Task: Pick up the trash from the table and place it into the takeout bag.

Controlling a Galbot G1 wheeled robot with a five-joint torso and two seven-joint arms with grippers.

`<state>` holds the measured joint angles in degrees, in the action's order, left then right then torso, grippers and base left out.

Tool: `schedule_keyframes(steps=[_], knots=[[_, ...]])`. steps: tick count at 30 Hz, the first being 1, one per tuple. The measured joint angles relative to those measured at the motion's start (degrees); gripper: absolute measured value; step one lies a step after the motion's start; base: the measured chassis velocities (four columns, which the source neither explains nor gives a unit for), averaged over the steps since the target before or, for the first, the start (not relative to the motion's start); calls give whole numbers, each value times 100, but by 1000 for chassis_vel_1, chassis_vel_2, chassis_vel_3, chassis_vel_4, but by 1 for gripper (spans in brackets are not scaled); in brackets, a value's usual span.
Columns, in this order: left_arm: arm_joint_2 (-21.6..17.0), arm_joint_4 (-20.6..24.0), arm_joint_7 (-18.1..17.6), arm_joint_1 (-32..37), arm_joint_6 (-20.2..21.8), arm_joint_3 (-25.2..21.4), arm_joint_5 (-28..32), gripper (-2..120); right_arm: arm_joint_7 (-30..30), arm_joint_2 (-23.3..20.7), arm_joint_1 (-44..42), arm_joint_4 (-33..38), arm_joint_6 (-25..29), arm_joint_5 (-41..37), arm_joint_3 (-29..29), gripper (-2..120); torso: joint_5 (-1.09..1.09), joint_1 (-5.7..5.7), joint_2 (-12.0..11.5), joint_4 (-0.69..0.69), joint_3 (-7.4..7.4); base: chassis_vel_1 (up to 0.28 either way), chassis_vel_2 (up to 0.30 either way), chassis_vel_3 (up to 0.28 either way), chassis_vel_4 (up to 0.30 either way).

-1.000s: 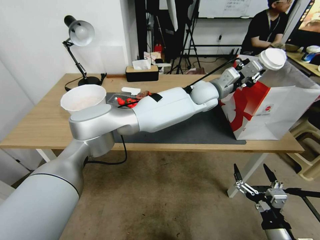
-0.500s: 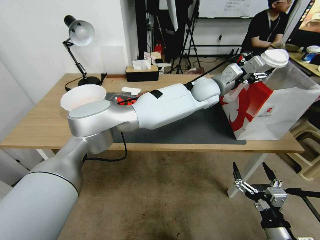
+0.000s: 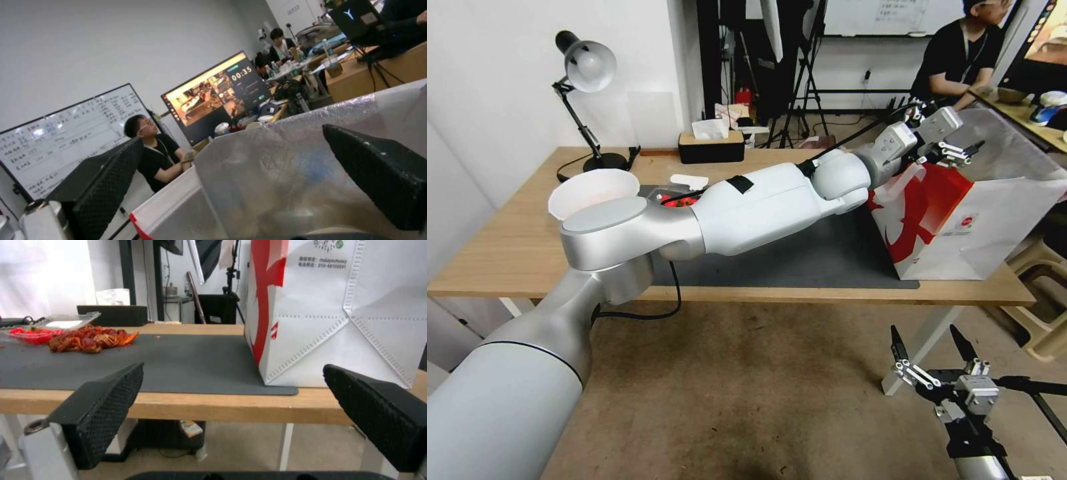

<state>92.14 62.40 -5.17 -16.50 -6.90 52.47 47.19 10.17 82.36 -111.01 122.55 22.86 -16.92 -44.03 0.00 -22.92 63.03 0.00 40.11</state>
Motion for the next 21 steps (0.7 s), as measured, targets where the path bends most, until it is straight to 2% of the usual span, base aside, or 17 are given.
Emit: schedule_keyframes(steps=[7, 11, 14, 15, 18, 21], knots=[[0, 36, -38, 33, -4, -52, 1, 100, 5, -17, 9, -37, 5, 0, 18, 100, 0, 0, 0, 0, 0, 0, 0, 0, 0], [-1, 134, -221, 88, 46, -133, -3, 100, 5, -35, 32, -51, -12, 0, 24, 100, 0, 0, 0, 0, 0, 0, 0, 0, 0], [-1, 471, -1123, 155, 439, -271, -29, 100, 5, -57, 68, -66, -51, 0, 40, 100, 0, 0, 0, 0, 0, 0, 0, 0, 0], [-1, 471, -1123, 155, 439, -271, -29, 100, 5, -57, 68, -66, -51, 0, 40, 100, 0, 0, 0, 0, 0, 0, 0, 0, 0], [-127, 863, -1669, 299, 684, -506, -51, 100, 4, -77, 92, -82, -85, 2, 52, 100, 0, 0, 0, -5, 0, 0, 0, 0, 0], [-331, 1104, -1863, 407, 813, -638, -95, 100, 4, -88, 99, -88, -95, 4, 59, 100, 0, 0, 0, -3, 0, 0, 0, 0, 0]])
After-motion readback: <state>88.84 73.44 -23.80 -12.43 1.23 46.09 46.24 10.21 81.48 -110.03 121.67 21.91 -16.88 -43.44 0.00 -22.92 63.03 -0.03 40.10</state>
